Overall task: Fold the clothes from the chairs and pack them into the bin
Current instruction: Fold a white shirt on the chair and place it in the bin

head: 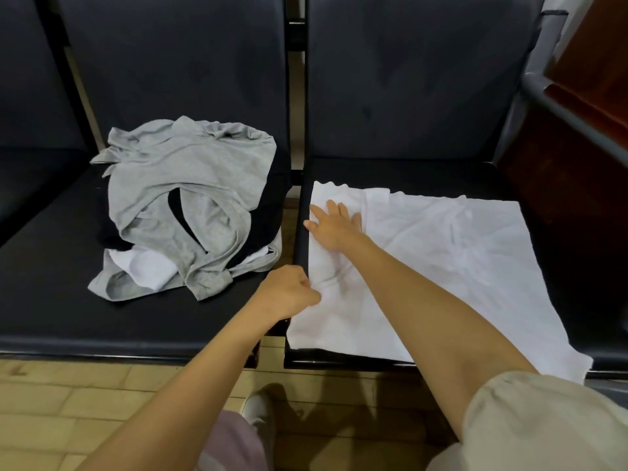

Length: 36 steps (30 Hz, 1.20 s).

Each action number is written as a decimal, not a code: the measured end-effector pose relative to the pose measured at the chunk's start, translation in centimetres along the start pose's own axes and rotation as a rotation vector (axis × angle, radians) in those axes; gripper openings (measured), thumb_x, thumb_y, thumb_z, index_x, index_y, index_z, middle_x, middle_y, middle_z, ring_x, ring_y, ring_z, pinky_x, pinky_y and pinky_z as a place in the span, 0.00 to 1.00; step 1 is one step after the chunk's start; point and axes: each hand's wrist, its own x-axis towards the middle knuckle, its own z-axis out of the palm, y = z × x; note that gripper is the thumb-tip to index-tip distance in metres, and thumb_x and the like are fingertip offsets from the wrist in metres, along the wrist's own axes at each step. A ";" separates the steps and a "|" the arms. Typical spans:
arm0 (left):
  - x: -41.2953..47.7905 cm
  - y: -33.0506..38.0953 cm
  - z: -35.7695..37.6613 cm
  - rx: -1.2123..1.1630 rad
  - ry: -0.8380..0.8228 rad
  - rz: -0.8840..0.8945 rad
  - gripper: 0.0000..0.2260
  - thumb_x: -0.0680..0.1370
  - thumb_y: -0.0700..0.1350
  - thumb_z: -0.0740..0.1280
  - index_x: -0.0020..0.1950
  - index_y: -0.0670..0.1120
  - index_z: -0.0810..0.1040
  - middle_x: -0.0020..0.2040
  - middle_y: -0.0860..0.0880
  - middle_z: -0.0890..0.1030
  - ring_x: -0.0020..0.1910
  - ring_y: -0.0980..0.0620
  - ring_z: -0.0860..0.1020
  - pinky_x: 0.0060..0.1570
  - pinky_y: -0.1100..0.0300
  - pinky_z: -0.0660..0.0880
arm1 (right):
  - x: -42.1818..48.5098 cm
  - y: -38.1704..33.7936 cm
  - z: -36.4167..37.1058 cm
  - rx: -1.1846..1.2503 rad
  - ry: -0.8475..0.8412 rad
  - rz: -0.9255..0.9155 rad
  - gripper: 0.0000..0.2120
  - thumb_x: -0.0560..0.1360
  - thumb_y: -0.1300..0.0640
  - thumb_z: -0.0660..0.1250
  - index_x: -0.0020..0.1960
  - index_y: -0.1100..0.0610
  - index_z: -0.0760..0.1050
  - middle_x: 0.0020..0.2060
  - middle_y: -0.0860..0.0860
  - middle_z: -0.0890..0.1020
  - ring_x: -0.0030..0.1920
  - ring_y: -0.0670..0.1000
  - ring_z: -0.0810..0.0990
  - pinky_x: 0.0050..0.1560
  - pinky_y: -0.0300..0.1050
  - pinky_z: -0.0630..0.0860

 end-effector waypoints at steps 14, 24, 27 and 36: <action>-0.9 1.3 -0.5 -0.272 0.084 0.023 0.14 0.73 0.41 0.70 0.56 0.45 0.72 0.46 0.51 0.73 0.41 0.56 0.72 0.36 0.63 0.70 | 0.9 -1.5 -2.6 0.480 0.069 -0.045 0.22 0.83 0.50 0.50 0.74 0.58 0.63 0.71 0.55 0.66 0.70 0.54 0.65 0.73 0.55 0.57; -1.1 7.7 6.6 -0.151 -0.225 0.353 0.14 0.76 0.45 0.70 0.60 0.51 0.73 0.53 0.51 0.76 0.48 0.53 0.76 0.41 0.64 0.74 | -3.2 11.3 -6.4 0.544 0.063 0.186 0.24 0.83 0.47 0.49 0.75 0.59 0.61 0.74 0.58 0.63 0.73 0.58 0.60 0.72 0.50 0.57; -1.0 8.7 7.9 -0.109 -0.322 0.303 0.21 0.76 0.54 0.69 0.67 0.51 0.70 0.58 0.50 0.76 0.54 0.52 0.76 0.50 0.62 0.73 | -3.4 14.3 -4.8 0.314 0.008 0.248 0.27 0.82 0.42 0.50 0.75 0.55 0.60 0.75 0.54 0.61 0.75 0.56 0.56 0.73 0.56 0.56; -1.2 12.5 13.6 0.170 -0.058 0.639 0.12 0.80 0.49 0.63 0.62 0.47 0.76 0.57 0.49 0.76 0.52 0.51 0.75 0.53 0.58 0.73 | -8.5 24.4 -5.7 0.129 0.247 0.342 0.24 0.78 0.51 0.65 0.72 0.54 0.66 0.69 0.56 0.69 0.70 0.58 0.65 0.69 0.53 0.65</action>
